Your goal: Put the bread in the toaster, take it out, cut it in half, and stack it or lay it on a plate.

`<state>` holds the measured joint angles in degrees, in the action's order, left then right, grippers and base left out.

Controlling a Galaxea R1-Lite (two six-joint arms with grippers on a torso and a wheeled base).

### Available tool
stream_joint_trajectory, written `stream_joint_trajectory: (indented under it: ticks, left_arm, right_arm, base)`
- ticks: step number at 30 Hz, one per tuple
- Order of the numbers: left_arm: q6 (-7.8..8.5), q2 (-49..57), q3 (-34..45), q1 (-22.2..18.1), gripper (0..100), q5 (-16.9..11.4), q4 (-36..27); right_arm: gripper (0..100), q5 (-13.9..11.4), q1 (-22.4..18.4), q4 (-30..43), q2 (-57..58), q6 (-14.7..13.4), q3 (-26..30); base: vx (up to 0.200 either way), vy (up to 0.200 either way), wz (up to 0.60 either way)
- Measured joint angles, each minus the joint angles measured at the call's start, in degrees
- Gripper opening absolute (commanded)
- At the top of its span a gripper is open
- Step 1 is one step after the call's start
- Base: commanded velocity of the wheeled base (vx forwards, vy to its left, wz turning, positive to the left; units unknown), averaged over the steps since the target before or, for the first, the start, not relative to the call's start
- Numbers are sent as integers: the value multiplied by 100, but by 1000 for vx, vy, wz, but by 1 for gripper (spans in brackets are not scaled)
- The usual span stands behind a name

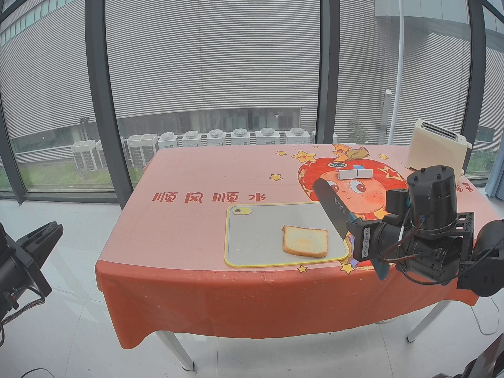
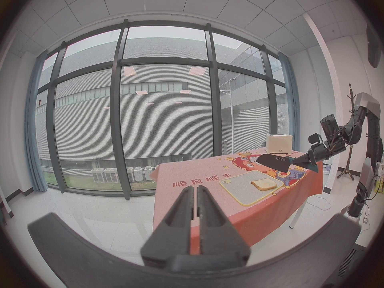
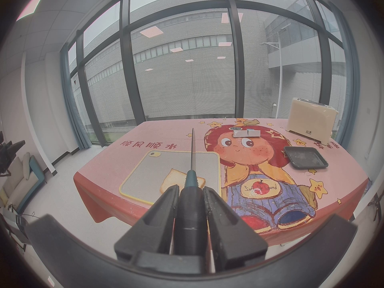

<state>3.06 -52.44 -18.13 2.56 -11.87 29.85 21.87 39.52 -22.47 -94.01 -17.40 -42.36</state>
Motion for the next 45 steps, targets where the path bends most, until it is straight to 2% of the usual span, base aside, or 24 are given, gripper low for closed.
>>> stream_joint_trajectory:
  ticks: [8,18,25,31,33,38,45]
  left_arm:
    - [-2,-623,-59,74,0,-30,474]
    - [-38,-1552,-568,735,0,-123,695]
    - [-35,-2228,-800,859,0,-490,1182]
    - [-22,-2851,-907,873,0,-655,1716]
    - [-17,-3024,-979,877,0,-720,1796]
    - [-6,-3590,-1406,881,0,-1246,1870]
    - [-6,-4246,-1958,1074,0,-1418,1877]
  right_arm:
    - [0,0,0,0,2,0,0]
    - [0,0,0,5,-2,0,6]
    - [0,2,0,9,-20,0,9]
    - [0,0,5,5,-33,-4,9]
    - [0,0,5,2,-34,-4,9]
    - [0,0,44,0,-37,-11,9]
    - [0,-9,96,-2,-30,-17,44]
  base:
    - [0,0,0]
    - [0,0,0]
    - [0,0,0]
    - [0,0,0]
    - [0,0,0]
    - [0,0,0]
    - [0,0,0]
